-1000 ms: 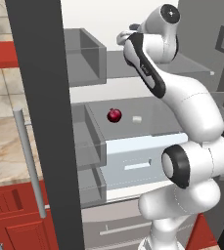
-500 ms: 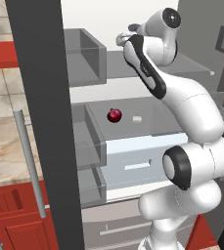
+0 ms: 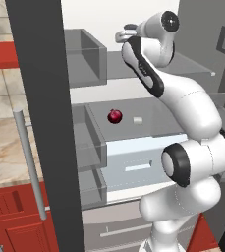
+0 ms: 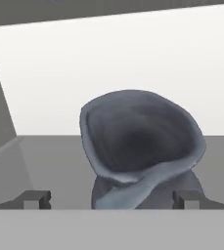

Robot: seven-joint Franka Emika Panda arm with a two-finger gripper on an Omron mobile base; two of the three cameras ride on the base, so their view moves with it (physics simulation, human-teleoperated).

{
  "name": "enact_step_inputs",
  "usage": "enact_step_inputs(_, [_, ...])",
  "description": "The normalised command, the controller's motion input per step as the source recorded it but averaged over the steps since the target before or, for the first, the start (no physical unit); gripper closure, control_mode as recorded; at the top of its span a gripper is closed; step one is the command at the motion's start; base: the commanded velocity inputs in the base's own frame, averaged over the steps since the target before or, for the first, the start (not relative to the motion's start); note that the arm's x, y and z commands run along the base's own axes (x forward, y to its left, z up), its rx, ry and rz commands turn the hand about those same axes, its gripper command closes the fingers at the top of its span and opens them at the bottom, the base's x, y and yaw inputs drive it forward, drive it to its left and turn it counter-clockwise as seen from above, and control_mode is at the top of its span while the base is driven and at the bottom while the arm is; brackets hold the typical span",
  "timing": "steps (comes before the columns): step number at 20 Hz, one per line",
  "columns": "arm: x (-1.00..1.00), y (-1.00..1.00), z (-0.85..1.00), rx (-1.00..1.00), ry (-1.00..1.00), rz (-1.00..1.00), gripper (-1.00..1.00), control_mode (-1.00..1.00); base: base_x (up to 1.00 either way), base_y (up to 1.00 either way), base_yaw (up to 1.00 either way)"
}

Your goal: Move the marshmallow and pomegranate from the top shelf to the second highest shelf to make space. Then, place the pitcher from the counter on the cleared top shelf.

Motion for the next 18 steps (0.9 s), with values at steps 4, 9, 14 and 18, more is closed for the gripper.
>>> enact_step_inputs(4, [0.32, 0.00, -0.40, 0.00, -0.12, 0.00, -1.00, -1.00, 0.00, 0.00, 0.00])
enact_step_inputs(9, [0.21, 0.00, -0.45, 0.00, -0.14, 0.00, -1.00, -1.00, 0.00, 0.00, 0.00])
enact_step_inputs(14, [0.17, -0.13, -0.46, 0.00, -0.14, 0.00, -1.00, -1.00, 0.00, 0.00, 0.00])
enact_step_inputs(18, [0.13, -0.34, -0.31, 0.00, -0.11, 0.00, -1.00, -1.00, 0.00, 0.00, 0.00])
